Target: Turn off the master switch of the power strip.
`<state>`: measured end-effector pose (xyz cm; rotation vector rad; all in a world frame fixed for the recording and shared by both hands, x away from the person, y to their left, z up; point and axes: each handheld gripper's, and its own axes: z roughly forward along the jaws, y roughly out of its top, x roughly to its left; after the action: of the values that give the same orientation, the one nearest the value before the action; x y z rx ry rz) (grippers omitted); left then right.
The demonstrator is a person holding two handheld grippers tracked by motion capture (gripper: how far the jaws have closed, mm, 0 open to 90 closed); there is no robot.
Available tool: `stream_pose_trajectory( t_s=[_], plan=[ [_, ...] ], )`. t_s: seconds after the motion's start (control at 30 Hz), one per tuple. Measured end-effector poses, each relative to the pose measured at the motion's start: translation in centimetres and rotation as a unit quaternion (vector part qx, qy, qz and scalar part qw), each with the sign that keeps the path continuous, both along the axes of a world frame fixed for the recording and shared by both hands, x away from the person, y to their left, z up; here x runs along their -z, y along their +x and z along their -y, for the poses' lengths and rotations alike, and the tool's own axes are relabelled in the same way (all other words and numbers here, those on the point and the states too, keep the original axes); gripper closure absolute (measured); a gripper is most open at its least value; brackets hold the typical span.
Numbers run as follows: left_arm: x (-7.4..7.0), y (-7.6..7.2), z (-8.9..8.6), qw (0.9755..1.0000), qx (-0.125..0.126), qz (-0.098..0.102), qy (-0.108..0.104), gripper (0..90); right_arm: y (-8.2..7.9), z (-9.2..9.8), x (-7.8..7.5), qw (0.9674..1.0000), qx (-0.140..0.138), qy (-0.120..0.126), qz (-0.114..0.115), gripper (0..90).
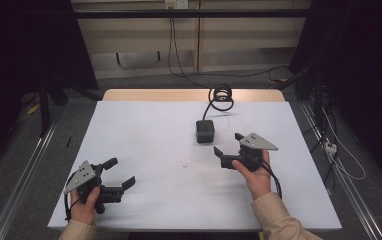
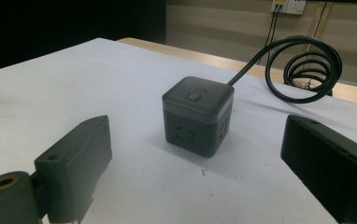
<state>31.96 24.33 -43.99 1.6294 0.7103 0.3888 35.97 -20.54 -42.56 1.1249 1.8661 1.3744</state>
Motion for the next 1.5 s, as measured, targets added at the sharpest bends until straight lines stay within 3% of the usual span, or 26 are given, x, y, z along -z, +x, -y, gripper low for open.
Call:
stream_pose_trajectory(
  t_s=[0.37, 1.17, 1.5],
  plan=[
    [0.0, 0.0, 0.0, 1.0, 0.001, 0.0, 0.0, 3.3, 1.2, -0.1, 0.0, 0.9999, 0.011, -0.003, -0.01, 9.4],
    [0.1, 0.1, 0.1, 1.0, 0.004, -0.001, -0.002, 3.3, 3.0, -0.8, -0.1, 0.9996, 0.009, -0.014, -0.021, 5.6],
    [0.1, 0.1, 0.1, 1.0, 0.004, -0.001, -0.001, 3.3, 3.8, -0.5, 0.5, 0.999, 0.014, -0.011, -0.041, 5.7]
  ],
)
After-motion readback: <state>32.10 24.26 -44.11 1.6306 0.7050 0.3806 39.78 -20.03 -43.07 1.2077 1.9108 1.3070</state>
